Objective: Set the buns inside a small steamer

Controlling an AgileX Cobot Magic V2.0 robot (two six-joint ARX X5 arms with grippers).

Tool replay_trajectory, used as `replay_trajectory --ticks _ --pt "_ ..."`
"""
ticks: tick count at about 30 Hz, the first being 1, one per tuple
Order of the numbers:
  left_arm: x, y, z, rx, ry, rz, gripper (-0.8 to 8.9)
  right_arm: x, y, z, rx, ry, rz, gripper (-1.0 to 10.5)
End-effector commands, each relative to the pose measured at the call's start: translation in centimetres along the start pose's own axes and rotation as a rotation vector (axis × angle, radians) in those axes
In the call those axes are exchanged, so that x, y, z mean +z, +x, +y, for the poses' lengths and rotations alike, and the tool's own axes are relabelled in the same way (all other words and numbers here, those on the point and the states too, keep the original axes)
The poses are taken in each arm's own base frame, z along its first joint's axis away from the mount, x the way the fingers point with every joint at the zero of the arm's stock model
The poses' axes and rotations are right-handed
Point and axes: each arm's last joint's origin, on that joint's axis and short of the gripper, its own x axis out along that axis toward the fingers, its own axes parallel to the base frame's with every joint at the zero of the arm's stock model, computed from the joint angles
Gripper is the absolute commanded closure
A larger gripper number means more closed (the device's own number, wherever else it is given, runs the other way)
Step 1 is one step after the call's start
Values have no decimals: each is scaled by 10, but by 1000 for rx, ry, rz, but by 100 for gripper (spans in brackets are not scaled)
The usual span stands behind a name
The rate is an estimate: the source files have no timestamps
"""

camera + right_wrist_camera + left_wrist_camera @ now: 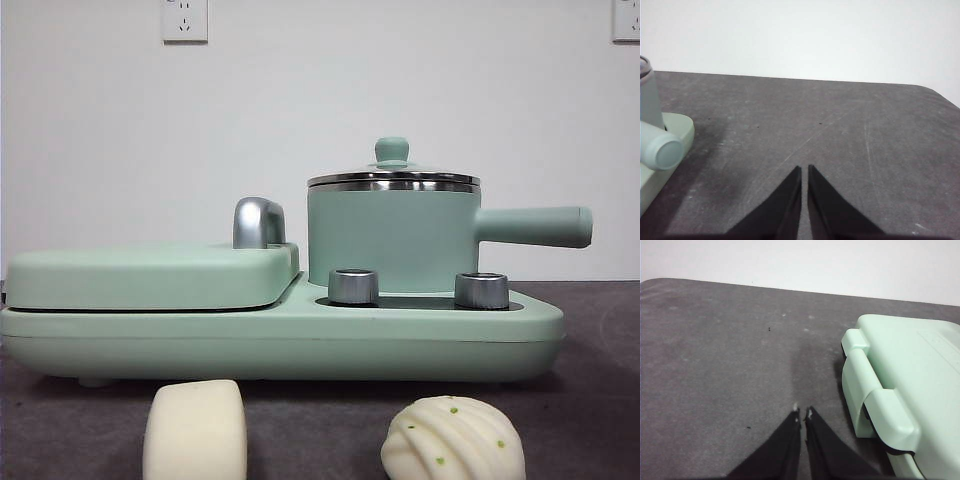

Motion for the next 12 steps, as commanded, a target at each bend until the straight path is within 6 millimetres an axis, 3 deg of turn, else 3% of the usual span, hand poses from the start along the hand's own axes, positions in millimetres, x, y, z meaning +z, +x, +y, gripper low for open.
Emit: replay_trajectory --ticks 1,7,12 --pt "-7 2 1 2 -19 24 795 -1 0 1 23 63 -6 926" --pt "-5 1 0 -6 -109 26 795 3 -1 5 178 258 -3 934" --pt "13 -3 -4 -23 -211 4 795 18 -5 9 269 432 -10 934"
